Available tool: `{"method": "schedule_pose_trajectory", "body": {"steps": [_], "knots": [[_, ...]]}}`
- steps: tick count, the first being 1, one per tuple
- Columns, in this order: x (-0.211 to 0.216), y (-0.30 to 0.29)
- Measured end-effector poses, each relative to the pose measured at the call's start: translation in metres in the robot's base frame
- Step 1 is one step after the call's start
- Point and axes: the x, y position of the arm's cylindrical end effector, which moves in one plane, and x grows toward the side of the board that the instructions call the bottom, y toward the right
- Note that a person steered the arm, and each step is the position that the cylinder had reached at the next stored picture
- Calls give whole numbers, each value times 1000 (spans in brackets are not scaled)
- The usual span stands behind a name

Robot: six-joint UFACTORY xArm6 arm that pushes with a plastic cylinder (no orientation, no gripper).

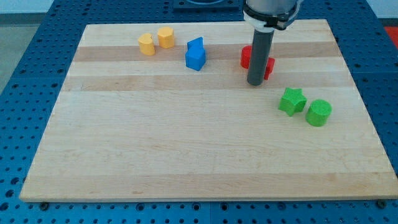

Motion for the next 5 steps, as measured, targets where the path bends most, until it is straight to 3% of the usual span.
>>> {"method": "schedule_pose_trajectory", "body": {"steps": [3,5], "knots": [[31,-19],[49,-168]]}}
